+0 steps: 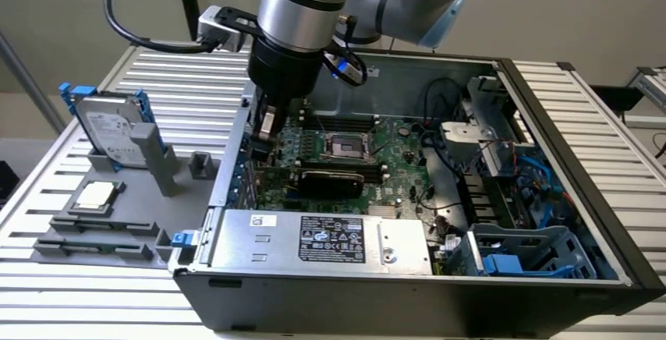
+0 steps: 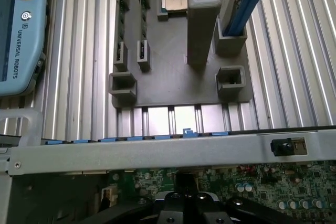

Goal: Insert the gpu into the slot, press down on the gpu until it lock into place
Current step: 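Insert the gpu into the slot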

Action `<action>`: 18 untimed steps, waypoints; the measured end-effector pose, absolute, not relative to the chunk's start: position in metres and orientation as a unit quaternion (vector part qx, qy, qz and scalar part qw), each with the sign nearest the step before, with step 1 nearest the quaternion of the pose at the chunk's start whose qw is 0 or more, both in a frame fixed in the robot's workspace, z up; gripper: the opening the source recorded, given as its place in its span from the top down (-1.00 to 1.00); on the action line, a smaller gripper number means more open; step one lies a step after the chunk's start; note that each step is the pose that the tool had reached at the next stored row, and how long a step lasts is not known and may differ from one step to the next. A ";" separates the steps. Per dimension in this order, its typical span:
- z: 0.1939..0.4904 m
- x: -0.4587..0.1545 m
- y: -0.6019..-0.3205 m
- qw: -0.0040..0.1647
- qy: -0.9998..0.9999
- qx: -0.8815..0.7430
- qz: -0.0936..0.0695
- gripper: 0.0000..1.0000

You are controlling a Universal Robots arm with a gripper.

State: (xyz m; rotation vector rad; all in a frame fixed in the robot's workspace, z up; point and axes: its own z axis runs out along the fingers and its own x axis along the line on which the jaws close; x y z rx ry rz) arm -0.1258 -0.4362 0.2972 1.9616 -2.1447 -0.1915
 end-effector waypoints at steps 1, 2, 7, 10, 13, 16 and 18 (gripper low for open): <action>0.297 -0.126 -0.436 0.114 -0.731 0.669 -0.065 0.79; 0.297 -0.126 -0.436 0.114 -0.731 0.669 -0.065 0.79; 0.296 -0.127 -0.434 0.114 -0.732 0.669 -0.065 0.79; 0.296 -0.127 -0.431 0.114 -0.732 0.669 -0.065 0.79; 0.296 -0.128 -0.429 0.114 -0.732 0.668 -0.065 0.79; 0.296 -0.128 -0.428 0.114 -0.732 0.668 -0.065 0.79; 0.296 -0.128 -0.428 0.114 -0.732 0.668 -0.065 0.79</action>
